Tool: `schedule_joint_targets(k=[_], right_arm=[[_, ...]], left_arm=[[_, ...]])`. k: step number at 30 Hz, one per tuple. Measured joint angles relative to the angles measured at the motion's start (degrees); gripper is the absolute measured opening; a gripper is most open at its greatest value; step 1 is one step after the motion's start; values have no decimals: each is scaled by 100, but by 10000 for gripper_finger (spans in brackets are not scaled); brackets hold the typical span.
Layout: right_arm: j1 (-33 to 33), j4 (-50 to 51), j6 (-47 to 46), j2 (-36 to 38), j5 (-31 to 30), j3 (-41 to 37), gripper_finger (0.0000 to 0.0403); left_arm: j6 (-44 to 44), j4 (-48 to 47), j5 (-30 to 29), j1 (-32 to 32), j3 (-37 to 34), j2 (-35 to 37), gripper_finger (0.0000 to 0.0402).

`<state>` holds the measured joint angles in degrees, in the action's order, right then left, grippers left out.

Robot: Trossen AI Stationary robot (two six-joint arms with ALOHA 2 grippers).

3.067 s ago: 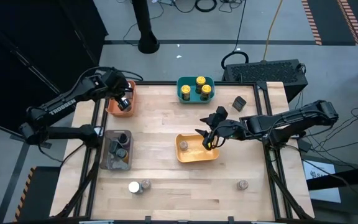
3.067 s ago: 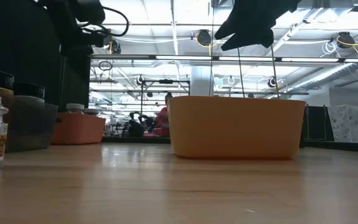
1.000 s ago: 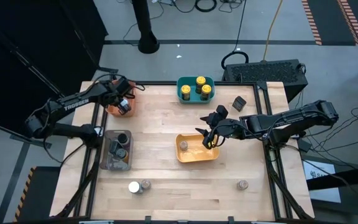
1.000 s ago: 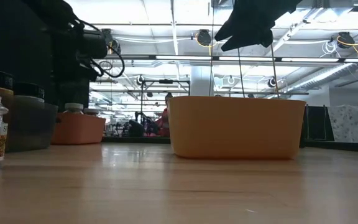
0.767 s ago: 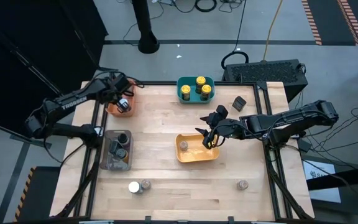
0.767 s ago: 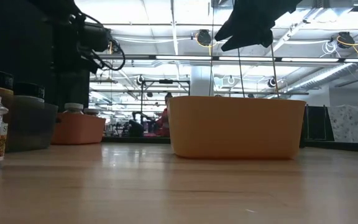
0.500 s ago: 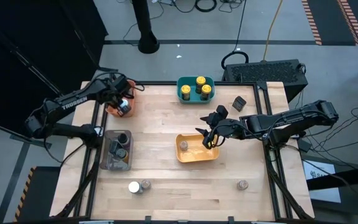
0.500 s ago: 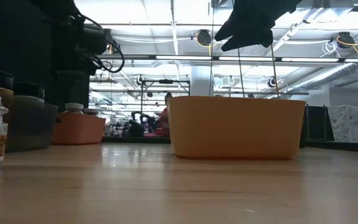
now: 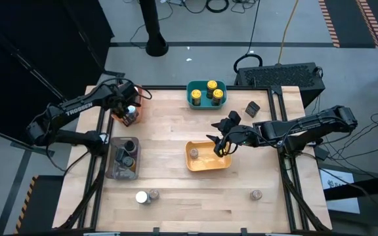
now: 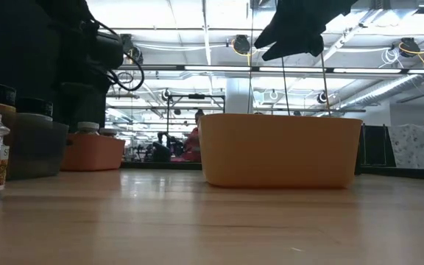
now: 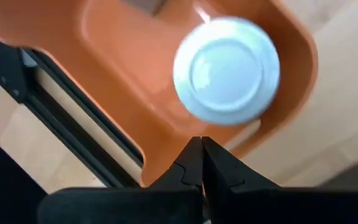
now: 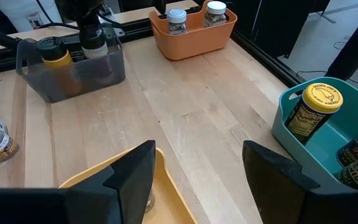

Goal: Sort spices by type
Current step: Put the right brown spice bottle into the yellow bin

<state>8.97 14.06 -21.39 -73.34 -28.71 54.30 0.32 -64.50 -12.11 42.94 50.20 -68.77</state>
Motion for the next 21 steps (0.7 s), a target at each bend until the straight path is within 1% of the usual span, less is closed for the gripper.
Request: schedule_joint_targets(k=[2,6,9,13,16,21], right_arm=[[2,0,-2,0,-2,0,226],[-6,-1,-277,0,-43,0,226],[-59,-3,-689,-42,-164,0,226],[-138,270,-1428,-56,-101,0,226],[-144,423,-1886,-55,-19,0,226],[-133,368,-2342,-165,111,0,209]], left_arm=[[-6,-133,-40,-4,5,0,2],[-149,-369,-562,-5,100,114,2],[-149,-238,-500,-129,102,412,2],[-307,267,-427,-561,102,1052,2],[-409,930,-471,-1001,21,1638,2],[-189,1935,-515,-1681,-141,2389,2]])
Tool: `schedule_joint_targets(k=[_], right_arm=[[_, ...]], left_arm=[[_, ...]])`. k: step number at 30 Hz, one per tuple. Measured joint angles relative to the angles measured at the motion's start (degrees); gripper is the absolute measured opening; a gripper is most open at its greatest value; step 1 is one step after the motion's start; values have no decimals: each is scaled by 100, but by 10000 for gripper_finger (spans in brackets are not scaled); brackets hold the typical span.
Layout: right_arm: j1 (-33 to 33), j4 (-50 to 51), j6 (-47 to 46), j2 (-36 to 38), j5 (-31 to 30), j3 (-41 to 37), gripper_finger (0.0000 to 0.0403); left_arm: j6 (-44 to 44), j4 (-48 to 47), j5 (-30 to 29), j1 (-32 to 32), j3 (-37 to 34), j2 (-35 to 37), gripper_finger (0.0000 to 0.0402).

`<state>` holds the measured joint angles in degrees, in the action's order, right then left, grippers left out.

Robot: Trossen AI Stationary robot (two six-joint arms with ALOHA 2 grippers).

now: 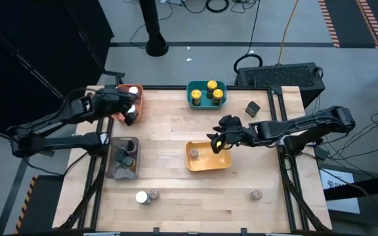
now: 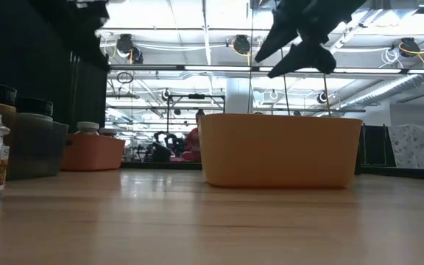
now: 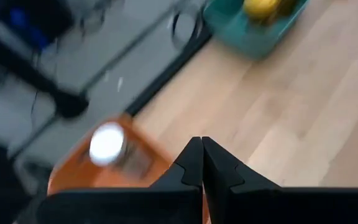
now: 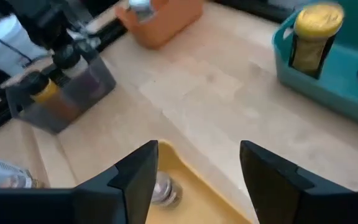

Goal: Sort spices by type
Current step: Put the right brown spice bottle into the yellow bin

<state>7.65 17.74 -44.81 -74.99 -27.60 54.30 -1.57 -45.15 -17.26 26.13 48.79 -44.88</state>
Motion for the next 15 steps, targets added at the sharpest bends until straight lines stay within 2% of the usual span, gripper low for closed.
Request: schedule_joint_targets(k=[4,8,15], right_arm=[[0,-73,-130,-219,284,92,190],[54,223,-132,-576,655,595,168],[421,2582,-588,-1415,857,2211,129]], left_arm=[[264,542,-17,-426,-75,265,2],[571,992,-35,-757,-208,314,2],[991,1941,-125,-944,-228,290,2]])
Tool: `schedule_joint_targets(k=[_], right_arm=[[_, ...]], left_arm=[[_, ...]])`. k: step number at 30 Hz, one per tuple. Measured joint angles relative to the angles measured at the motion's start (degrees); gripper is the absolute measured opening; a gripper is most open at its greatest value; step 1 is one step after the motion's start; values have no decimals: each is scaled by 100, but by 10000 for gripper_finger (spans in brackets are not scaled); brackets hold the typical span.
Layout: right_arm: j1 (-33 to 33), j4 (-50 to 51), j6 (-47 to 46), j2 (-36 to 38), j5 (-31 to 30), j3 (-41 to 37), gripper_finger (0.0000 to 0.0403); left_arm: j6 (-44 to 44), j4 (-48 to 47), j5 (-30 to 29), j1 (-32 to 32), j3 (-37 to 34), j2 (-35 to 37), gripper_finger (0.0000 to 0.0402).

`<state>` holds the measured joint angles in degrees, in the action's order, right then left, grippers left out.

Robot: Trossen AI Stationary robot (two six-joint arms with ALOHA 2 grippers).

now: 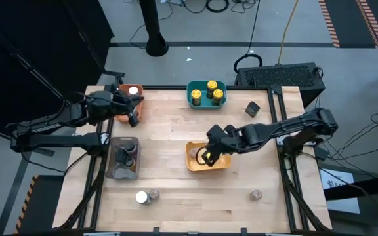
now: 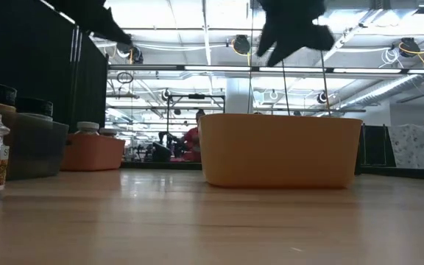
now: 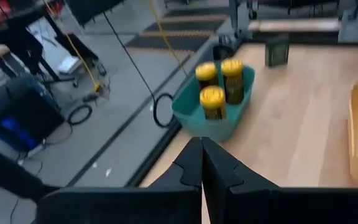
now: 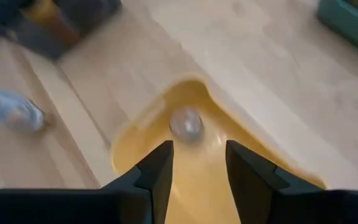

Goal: Sort spices by type
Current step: Put the right brown spice bottle into the yellow bin

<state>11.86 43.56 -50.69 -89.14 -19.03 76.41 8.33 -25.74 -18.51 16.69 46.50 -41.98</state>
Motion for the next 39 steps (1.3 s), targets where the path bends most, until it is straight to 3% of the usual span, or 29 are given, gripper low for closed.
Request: schedule_joint_targets(k=[5,17,25,30,35,39], right_arm=[[324,1159,-521,-373,539,594,112],[822,1306,-1199,-426,830,615,98],[871,2467,-2496,-426,2837,615,98],[1042,3130,-3342,-426,3578,615,98],[1505,3196,-3497,-421,3796,613,93],[1837,3156,-3719,-395,3842,468,60]], left_arm=[[255,231,-4,0,0,0,2],[265,252,-4,0,0,0,2],[254,252,-2,0,0,-131,13],[256,247,-2,0,0,-271,15],[302,181,-2,0,0,-369,16],[328,131,-2,0,0,-367,17]])
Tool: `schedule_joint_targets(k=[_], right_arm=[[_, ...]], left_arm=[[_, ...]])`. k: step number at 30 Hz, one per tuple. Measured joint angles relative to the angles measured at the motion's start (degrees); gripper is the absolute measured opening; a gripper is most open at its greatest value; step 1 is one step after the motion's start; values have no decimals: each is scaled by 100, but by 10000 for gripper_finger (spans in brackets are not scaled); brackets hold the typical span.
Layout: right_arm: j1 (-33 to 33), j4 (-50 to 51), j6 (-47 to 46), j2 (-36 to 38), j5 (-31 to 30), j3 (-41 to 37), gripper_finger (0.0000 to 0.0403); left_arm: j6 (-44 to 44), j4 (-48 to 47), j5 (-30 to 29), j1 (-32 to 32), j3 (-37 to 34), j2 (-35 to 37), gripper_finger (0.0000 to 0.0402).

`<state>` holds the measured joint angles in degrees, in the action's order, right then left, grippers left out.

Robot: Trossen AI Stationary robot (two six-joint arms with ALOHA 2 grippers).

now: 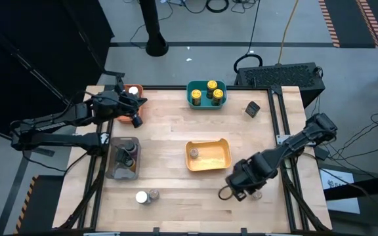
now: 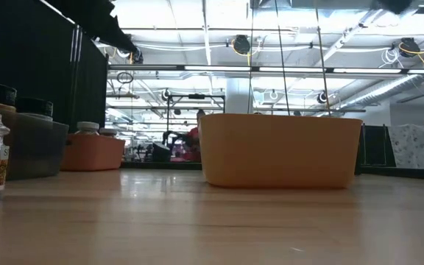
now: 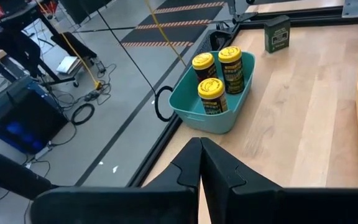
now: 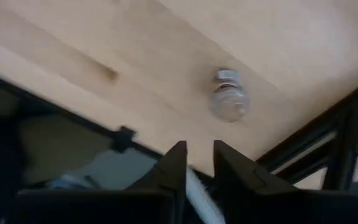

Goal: Sort spices by type
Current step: Put the right brown spice bottle into the yellow bin

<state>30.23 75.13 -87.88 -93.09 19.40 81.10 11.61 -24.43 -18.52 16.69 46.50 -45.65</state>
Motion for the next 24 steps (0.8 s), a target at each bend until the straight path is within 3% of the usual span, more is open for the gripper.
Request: schedule_joint_targets(k=[5,14,18,24], right_arm=[[395,-35,-405,391,25,-637,6],[807,-1662,-2274,2153,-751,-2795,6],[938,-2754,-2807,2479,-823,-3267,35],[1109,-2943,-3261,2359,-1023,-3328,125]], left_arm=[[73,-2,5,0,0,0,17],[-63,-4,48,0,0,0,18],[-65,-6,47,0,0,0,18],[-63,-14,44,0,0,0,18]])
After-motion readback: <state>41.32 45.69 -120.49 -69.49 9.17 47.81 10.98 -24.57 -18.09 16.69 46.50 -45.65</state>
